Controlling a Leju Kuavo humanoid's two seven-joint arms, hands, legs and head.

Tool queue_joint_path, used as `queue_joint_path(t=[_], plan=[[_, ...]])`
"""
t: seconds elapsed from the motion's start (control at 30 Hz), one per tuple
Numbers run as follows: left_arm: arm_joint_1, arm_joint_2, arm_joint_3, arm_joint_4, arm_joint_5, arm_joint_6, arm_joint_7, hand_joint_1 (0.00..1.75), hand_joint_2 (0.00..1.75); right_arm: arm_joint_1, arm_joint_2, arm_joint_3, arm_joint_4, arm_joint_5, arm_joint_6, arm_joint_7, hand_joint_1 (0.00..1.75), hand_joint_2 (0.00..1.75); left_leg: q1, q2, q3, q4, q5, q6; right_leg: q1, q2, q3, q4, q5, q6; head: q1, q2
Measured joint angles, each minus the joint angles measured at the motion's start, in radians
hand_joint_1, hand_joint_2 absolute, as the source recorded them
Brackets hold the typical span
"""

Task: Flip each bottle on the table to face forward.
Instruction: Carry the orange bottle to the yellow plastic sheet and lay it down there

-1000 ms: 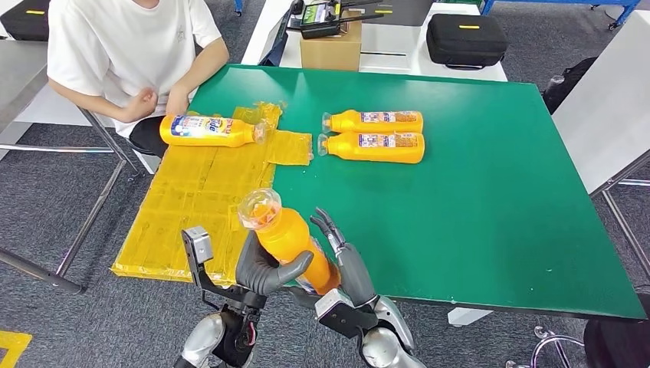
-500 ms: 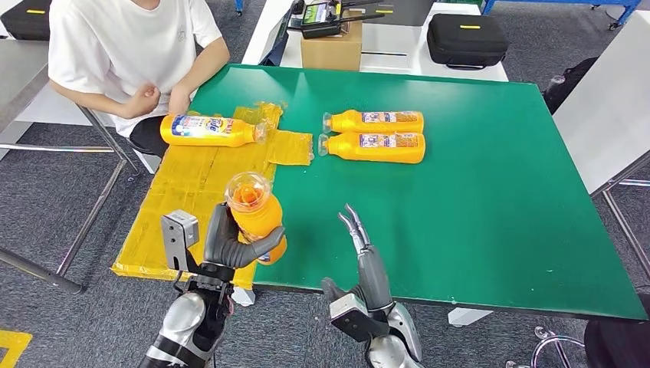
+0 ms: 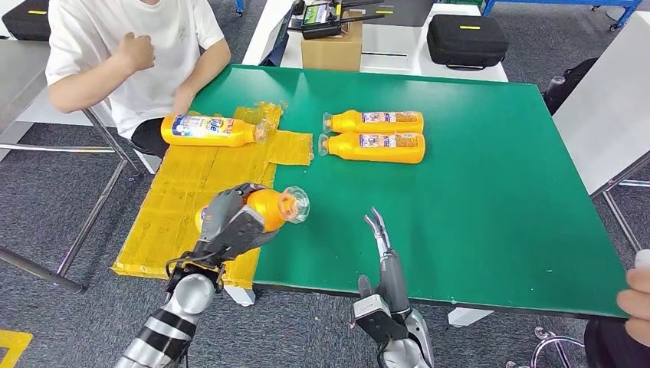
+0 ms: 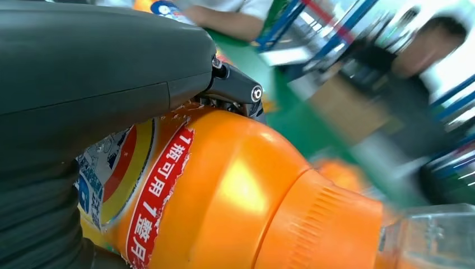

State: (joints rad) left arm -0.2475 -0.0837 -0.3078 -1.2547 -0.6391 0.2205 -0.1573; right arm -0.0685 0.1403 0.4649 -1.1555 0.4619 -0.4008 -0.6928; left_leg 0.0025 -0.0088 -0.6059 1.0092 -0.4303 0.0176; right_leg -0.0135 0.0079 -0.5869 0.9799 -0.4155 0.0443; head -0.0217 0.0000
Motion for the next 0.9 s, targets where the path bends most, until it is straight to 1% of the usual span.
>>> queue_joint_path(t=[0.1,0.17,0.23,0.33,0.47,0.63,0.67,0.7,0.73,0.77,0.8,0.83,0.87,0.9], plan=[[-0.119,0.002,-0.005,0.211,-0.165,-0.022,0.047,1.75,1.75,0.002,0.012,-0.010,-0.002,-0.007,0.046,-0.004,0.00,0.00,0.000,0.000,0.000,0.000,0.001,-0.001,0.000,0.000,0.000,0.000,0.001,0.000,0.000,0.000],[-0.187,0.002,-0.008,0.330,-0.216,-0.029,0.059,1.75,1.75,0.002,0.021,-0.012,-0.002,-0.012,0.062,-0.004,0.00,0.00,0.000,0.000,0.000,0.000,0.002,-0.001,0.000,0.000,0.000,0.001,0.001,0.000,0.000,0.000],[-0.236,0.002,-0.011,0.410,-0.227,-0.031,0.061,1.75,1.75,0.002,0.026,-0.014,-0.002,-0.013,0.066,-0.005,0.00,0.00,0.000,0.001,0.000,0.000,0.002,-0.001,0.000,0.000,0.000,0.001,0.001,0.000,0.000,0.000],[-0.281,0.002,-0.015,0.488,-0.231,-0.031,0.061,1.75,1.75,0.002,0.030,-0.018,-0.002,-0.014,0.067,-0.005,0.00,0.00,0.000,0.000,0.000,0.000,0.001,-0.001,0.000,0.000,0.000,0.001,0.001,0.000,0.000,0.000],[-0.318,0.002,-0.020,0.548,-0.242,-0.040,0.069,1.75,1.75,0.002,0.034,-0.021,-0.002,-0.018,0.075,-0.005,0.00,0.00,0.000,0.000,-0.001,0.000,0.001,-0.001,0.000,0.000,0.000,0.001,0.001,0.000,0.000,0.000],[-0.401,0.006,-0.030,0.665,-0.326,-0.124,0.134,1.75,1.75,0.007,0.050,-0.022,-0.002,-0.056,0.110,-0.005,0.00,0.00,0.000,0.000,0.000,0.000,0.002,-0.002,0.000,0.000,0.000,0.002,0.001,0.000,0.000,0.000],[-0.419,0.008,-0.031,0.693,-0.340,-0.145,0.151,1.69,1.75,0.009,0.054,-0.022,-0.001,-0.066,0.110,-0.005,0.00,0.00,0.000,0.000,0.000,0.000,0.002,-0.002,0.000,0.000,0.000,0.002,0.001,0.000,0.000,0.000],[-0.436,0.010,-0.031,0.719,-0.354,-0.165,0.170,1.47,1.75,0.011,0.058,-0.022,0.000,-0.076,0.110,-0.005,0.00,0.00,0.000,0.000,0.000,0.000,0.002,-0.002,0.000,0.000,0.000,0.003,0.001,0.000,0.000,0.000],[-0.451,0.013,-0.031,0.743,-0.369,-0.185,0.191,1.09,1.75,0.013,0.061,-0.022,0.002,-0.085,0.110,-0.006,0.00,0.00,0.000,0.000,0.000,0.000,0.002,-0.002,0.000,0.000,0.000,0.003,0.001,0.000,0.000,0.000],[-0.465,0.015,-0.031,0.764,-0.381,-0.203,0.211,0.65,1.75,0.015,0.063,-0.022,0.005,-0.093,0.110,-0.006,0.00,0.00,0.000,0.000,0.000,0.000,0.003,-0.002,0.000,0.000,0.000,0.003,0.001,0.000,0.000,0.000],[-0.476,0.017,-0.031,0.783,-0.389,-0.222,0.228,0.27,1.75,0.015,0.065,-0.022,0.008,-0.098,0.110,-0.006,0.00,0.00,0.000,0.000,0.000,0.000,0.003,-0.002,0.000,0.000,0.000,0.003,0.001,0.000,0.000,0.000],[-0.487,0.019,-0.030,0.800,-0.391,-0.243,0.242,0.06,1.75,0.016,0.066,-0.023,0.011,-0.103,0.111,-0.006,0.00,0.00,0.000,0.000,0.000,0.000,0.003,-0.002,0.000,0.000,0.000,0.003,0.001,0.000,0.000,0.000],[-0.498,0.020,-0.028,0.815,-0.385,-0.266,0.250,0.00,1.75,0.016,0.067,-0.023,0.014,-0.106,0.112,-0.006,0.00,0.00,0.000,0.000,0.000,0.000,0.003,-0.002,0.000,0.000,0.001,0.003,0.001,0.000,0.000,0.000],[-0.508,0.021,-0.025,0.828,-0.375,-0.292,0.253,0.00,1.75,0.015,0.068,-0.023,0.018,-0.108,0.113,-0.006,0.00,0.00,0.000,0.000,0.000,0.000,0.003,-0.002,0.000,0.000,0.001,0.003,0.001,0.000,0.000,0.000]])
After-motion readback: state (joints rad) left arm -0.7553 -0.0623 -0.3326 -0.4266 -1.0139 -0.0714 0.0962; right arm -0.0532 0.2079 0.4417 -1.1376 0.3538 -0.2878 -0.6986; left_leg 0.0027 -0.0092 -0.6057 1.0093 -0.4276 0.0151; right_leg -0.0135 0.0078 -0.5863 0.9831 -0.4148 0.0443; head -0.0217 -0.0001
